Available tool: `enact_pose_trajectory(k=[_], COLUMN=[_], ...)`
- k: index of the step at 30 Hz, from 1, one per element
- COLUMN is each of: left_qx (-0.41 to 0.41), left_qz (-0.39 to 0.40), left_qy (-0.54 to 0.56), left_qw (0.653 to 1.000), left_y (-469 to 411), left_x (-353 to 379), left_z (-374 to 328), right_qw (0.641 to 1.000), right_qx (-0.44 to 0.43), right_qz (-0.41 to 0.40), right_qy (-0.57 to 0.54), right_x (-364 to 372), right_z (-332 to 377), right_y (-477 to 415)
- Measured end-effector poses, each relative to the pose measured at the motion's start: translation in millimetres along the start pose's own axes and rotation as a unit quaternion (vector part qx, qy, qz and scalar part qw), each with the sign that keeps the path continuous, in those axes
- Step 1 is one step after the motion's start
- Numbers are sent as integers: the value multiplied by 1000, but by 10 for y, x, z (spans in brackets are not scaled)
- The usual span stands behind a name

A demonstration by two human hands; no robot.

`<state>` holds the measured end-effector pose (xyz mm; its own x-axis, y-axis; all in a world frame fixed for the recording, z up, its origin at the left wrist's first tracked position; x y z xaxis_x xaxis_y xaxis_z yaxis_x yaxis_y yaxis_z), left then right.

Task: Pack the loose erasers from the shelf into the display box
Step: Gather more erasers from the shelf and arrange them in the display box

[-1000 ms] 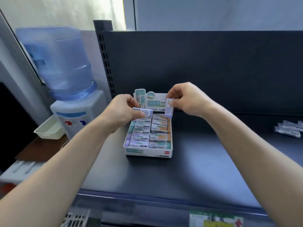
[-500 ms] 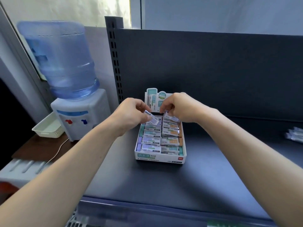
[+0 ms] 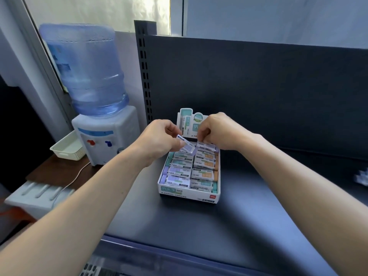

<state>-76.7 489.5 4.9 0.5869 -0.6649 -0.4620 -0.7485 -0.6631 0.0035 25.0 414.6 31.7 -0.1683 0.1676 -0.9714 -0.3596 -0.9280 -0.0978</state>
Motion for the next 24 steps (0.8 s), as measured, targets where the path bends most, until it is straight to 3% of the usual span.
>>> enact_pose_trajectory(k=[10,16,24], left_qx=[-16,-44,-20], left_qz=[-19,20,-6], left_qy=[50,75,-43], left_qw=[998,996,999], left_y=[-21,-31,-87], left_x=[122,365,401], left_z=[-107,-97,-76], right_qw=[991,987,987], right_qx=[-15,-4,20], right_qz=[-91,-119,-121], right_qy=[-92,-107,-107], right_x=[-334,-437,-431], right_z=[-97,-214,-286], right_y=[141,259,410])
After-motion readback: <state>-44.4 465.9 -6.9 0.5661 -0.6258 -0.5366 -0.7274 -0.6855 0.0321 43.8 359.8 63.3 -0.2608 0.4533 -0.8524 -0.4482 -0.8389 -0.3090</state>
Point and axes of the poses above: each hand's wrist, its own y-axis away from the middle knuckle, its own x-axis out of the palm, z = x × y, the point moved 10 cm from there along -y, towards the middle knuckle, and after that the axes turned 1 degree about y, right-handed, at the moved point
